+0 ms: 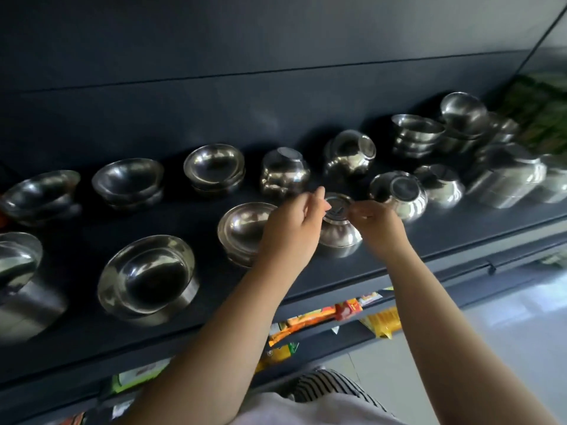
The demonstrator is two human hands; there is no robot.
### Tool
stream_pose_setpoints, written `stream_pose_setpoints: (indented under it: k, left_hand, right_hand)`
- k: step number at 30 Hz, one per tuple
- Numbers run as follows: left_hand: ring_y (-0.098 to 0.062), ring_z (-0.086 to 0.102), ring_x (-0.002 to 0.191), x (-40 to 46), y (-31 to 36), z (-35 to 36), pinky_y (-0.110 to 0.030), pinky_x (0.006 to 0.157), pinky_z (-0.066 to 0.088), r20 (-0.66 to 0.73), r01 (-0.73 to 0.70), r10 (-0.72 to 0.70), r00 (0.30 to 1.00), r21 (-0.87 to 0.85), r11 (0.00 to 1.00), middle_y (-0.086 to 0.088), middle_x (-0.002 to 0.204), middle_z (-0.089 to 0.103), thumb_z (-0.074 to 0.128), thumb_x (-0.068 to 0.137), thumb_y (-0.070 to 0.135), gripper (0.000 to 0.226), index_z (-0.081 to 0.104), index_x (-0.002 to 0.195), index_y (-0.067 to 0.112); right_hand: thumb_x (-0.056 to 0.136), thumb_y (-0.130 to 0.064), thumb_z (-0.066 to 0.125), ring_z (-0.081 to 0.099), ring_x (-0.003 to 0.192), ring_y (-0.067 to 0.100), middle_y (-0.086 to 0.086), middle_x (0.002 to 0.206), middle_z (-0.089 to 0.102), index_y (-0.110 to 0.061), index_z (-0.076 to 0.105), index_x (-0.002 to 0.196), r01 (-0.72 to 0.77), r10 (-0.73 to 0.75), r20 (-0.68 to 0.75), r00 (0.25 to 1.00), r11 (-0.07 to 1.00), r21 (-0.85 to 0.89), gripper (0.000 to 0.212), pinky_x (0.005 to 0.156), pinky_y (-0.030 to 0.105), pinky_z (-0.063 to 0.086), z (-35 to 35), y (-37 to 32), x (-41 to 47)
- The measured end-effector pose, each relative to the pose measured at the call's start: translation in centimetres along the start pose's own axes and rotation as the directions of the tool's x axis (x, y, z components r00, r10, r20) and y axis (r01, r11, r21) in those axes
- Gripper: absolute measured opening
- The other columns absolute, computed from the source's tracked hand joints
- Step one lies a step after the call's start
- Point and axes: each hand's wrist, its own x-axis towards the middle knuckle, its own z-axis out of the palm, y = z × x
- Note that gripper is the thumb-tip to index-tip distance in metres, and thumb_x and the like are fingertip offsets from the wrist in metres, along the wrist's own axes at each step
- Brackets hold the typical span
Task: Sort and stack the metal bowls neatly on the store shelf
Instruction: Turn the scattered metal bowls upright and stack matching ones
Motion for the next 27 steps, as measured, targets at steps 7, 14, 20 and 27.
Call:
stream_pose_setpoints:
  k: [7, 14, 20, 27]
  left_hand:
    - [-0.008, 0.058, 0.089, -2.7, -2.6, 4.9, -0.023, 0.079, 0.041, 0.104, 0.195, -0.189, 0.976, -0.052, 0.979, 0.002, 0.097, 0.068, 0.039, 0.096, 0.041, 0.038, 0.065, 0.096, 0.013]
    - [-0.026, 0.054, 0.110, -1.6, -5.3, 8.9, -0.029, 0.087, 0.039, 0.016, 0.458, -0.458, 0.889, 0.024, 0.889, -0.018, 0.124, 0.053, 0.034, 0.096, 0.045, 0.053, 0.052, 0.123, 0.003]
    - [-0.030, 0.032, 0.133, 0.5, -4.9, 10.9, -0.032, 0.110, 0.024, -0.163, 0.619, -0.614, 0.772, -0.021, 0.785, -0.021, 0.142, 0.032, 0.030, 0.097, 0.046, 0.061, 0.041, 0.137, 0.000]
    - [-0.025, 0.038, 0.131, 0.9, -3.9, 12.2, -0.042, 0.111, 0.028, -0.296, 0.586, -0.666, 0.685, -0.320, 0.744, -0.011, 0.142, 0.043, 0.034, 0.095, 0.049, 0.058, 0.042, 0.139, 0.011]
  right_hand:
    - [0.088, -0.032, 0.063, 0.057, 0.088, 0.021, 0.007, 0.094, 0.062, -0.005, 0.065, 0.105, -0.066, 0.067, 0.041, 0.997, 0.997, -0.036, 0.032, 0.067, 0.026, 0.035, -0.4, 4.0, 1.8]
    - [0.089, -0.032, 0.061, 0.049, 0.122, 0.025, 0.009, 0.127, 0.054, -0.002, 0.043, 0.135, -0.126, 0.080, 0.244, 0.966, 0.976, 0.177, 0.058, 0.088, 0.023, 0.033, -0.3, 3.9, 4.4]
    - [0.083, -0.047, 0.064, 0.041, 0.131, 0.020, 0.005, 0.142, 0.044, -0.009, 0.027, 0.147, -0.167, 0.040, 0.454, 0.890, 0.955, 0.244, 0.083, 0.096, 0.021, 0.029, 0.0, 4.4, 7.4]
    - [0.085, -0.038, 0.065, 0.061, 0.096, 0.016, 0.002, 0.112, 0.063, -0.007, 0.048, 0.130, -0.189, -0.011, 0.505, 0.863, 0.920, 0.343, 0.057, 0.084, 0.024, 0.047, -0.1, 5.7, 8.5]
